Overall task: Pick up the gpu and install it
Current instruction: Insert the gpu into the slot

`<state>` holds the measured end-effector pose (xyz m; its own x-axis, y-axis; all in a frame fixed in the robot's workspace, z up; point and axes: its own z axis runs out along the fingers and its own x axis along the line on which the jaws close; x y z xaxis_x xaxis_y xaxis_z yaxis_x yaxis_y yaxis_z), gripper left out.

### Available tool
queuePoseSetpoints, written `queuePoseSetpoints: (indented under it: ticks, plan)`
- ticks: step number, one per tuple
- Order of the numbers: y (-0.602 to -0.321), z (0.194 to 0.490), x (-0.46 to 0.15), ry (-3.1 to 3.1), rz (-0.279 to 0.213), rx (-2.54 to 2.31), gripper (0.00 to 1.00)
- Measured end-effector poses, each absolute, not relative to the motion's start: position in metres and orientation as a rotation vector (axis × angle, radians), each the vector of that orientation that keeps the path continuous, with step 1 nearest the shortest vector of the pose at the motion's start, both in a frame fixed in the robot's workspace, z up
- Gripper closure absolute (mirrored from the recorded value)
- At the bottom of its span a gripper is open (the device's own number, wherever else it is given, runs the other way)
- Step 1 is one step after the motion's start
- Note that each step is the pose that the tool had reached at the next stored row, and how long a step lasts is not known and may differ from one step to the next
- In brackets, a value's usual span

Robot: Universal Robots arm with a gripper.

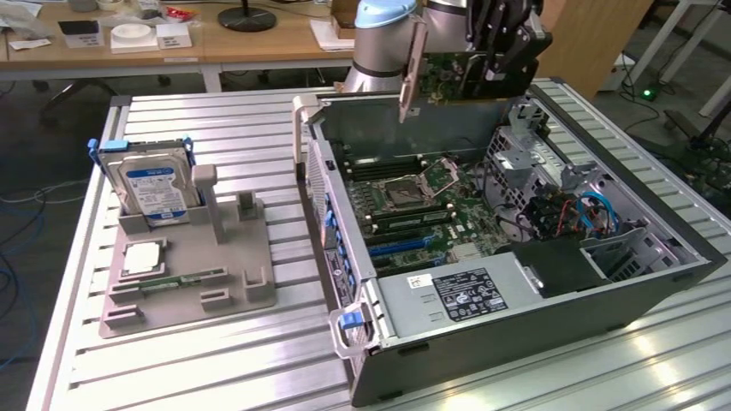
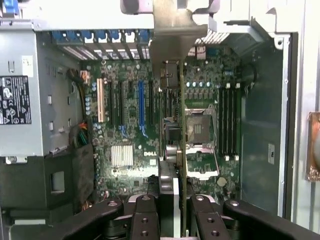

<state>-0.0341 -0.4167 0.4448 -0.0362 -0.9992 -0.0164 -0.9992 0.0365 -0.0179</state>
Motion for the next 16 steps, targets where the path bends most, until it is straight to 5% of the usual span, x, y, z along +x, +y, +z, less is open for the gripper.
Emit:
queuePoseSetpoints:
  ticks: [16]
  plan:
    - [-0.417,0.427,-0.034,2.227,-0.033,-2.152,0.72]
